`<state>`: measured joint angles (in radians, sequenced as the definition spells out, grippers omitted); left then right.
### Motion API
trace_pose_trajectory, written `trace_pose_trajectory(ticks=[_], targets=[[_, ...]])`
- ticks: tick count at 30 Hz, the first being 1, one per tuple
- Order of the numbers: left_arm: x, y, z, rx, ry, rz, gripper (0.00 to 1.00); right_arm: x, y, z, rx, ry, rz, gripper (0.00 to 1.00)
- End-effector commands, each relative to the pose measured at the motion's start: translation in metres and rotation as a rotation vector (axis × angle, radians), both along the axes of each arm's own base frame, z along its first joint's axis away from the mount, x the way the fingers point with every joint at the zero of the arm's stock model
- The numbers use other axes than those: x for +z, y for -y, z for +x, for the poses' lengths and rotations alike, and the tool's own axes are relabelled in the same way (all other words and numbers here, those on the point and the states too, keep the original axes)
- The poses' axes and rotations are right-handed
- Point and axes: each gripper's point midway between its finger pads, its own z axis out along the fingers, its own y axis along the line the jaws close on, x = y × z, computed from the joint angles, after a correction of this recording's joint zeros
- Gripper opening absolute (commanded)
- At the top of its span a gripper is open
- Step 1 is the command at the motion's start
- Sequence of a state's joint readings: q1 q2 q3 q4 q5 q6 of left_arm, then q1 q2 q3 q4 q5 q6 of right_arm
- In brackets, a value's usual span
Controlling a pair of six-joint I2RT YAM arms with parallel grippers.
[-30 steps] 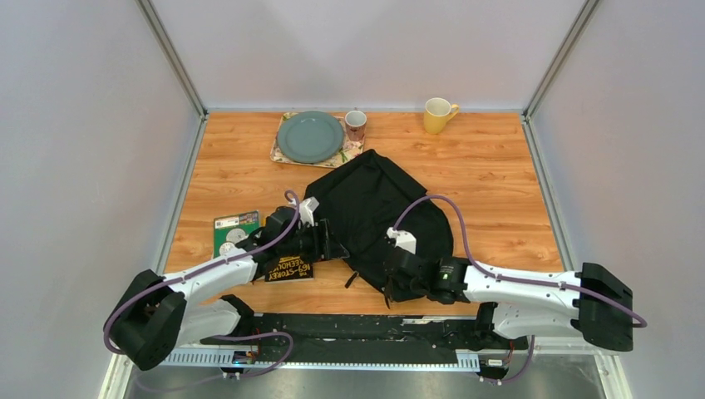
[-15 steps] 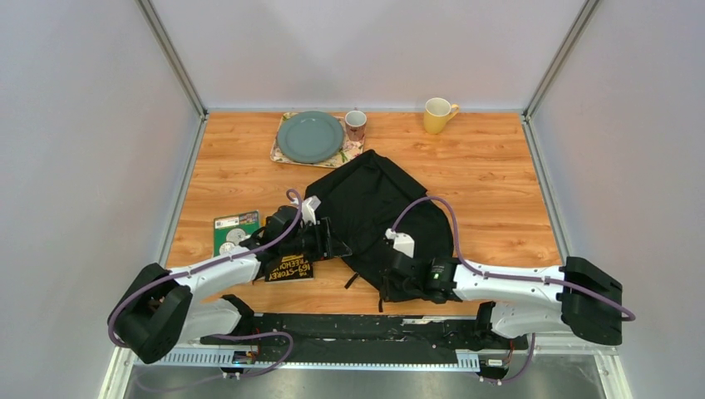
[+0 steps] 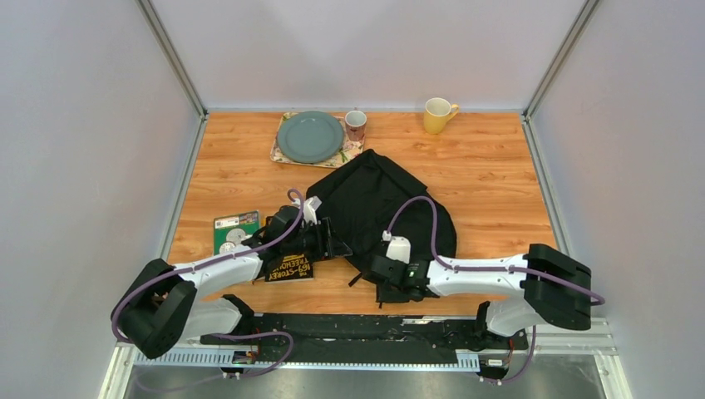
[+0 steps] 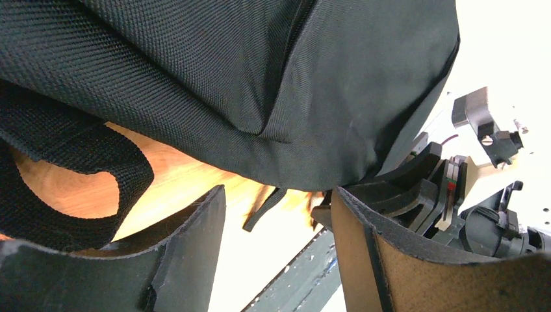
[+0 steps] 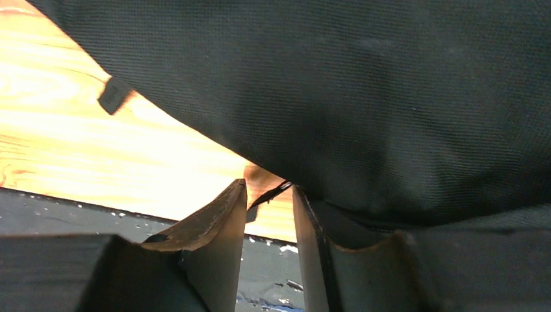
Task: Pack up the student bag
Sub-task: Unzip the student bag at the center of the board.
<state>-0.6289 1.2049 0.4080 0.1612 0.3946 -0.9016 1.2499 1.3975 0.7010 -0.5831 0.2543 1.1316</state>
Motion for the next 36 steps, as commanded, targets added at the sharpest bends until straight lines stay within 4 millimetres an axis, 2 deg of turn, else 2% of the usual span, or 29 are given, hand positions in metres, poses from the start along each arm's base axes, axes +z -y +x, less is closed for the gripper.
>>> trace_pose_trajectory(ticks=[1, 4, 5, 7, 10, 11, 13, 16, 18, 20, 21, 25, 32, 36], targets=[[0.006, 0.005, 0.002, -0.005, 0.014, -0.022, 0.68, -0.004, 0.008, 0.009, -0.094, 0.041, -0.065, 0.39], [0.005, 0.004, 0.002, 0.0, 0.011, -0.018, 0.67, -0.01, 0.009, 0.01, -0.094, 0.037, -0.094, 0.32], [0.005, 0.004, 0.001, 0.0, 0.009, -0.019, 0.67, -0.011, 0.011, 0.01, -0.096, 0.037, -0.103, 0.25], [0.006, 0.005, 0.002, -0.002, 0.011, -0.02, 0.66, -0.013, 0.013, 0.01, -0.102, 0.037, -0.119, 0.2], [0.004, 0.004, 0.002, 0.0, 0.007, -0.015, 0.66, -0.013, 0.015, 0.011, -0.106, 0.042, -0.134, 0.08], [0.004, 0.004, 0.002, 0.001, 0.006, -0.016, 0.66, -0.011, 0.016, 0.011, -0.108, 0.046, -0.134, 0.0], [0.002, 0.005, 0.002, -0.001, 0.001, -0.015, 0.65, -0.005, 0.015, 0.013, -0.101, 0.072, -0.13, 0.0], [0.005, 0.007, 0.004, -0.003, 0.011, -0.029, 0.67, 0.016, 0.011, 0.016, -0.049, 0.136, -0.096, 0.0], [0.007, 0.008, 0.006, -0.001, 0.017, -0.034, 0.7, 0.036, -0.001, 0.016, 0.01, 0.185, -0.014, 0.0], [0.009, 0.01, 0.007, 0.0, 0.019, -0.041, 0.73, 0.039, -0.002, 0.011, 0.039, 0.183, 0.031, 0.0], [0.011, 0.011, 0.008, 0.001, 0.017, -0.045, 0.73, 0.052, -0.013, 0.012, 0.048, 0.203, 0.12, 0.0], [0.011, 0.017, 0.003, -0.003, 0.013, -0.05, 0.75, 0.057, -0.018, 0.005, 0.087, 0.187, 0.19, 0.0], [-0.005, 0.029, -0.008, 0.014, -0.029, -0.026, 0.75, 0.068, -0.036, -0.002, 0.164, 0.173, 0.249, 0.0], [-0.013, 0.029, -0.012, 0.042, -0.028, 0.012, 0.73, 0.077, -0.047, -0.006, 0.219, 0.174, 0.304, 0.0]])
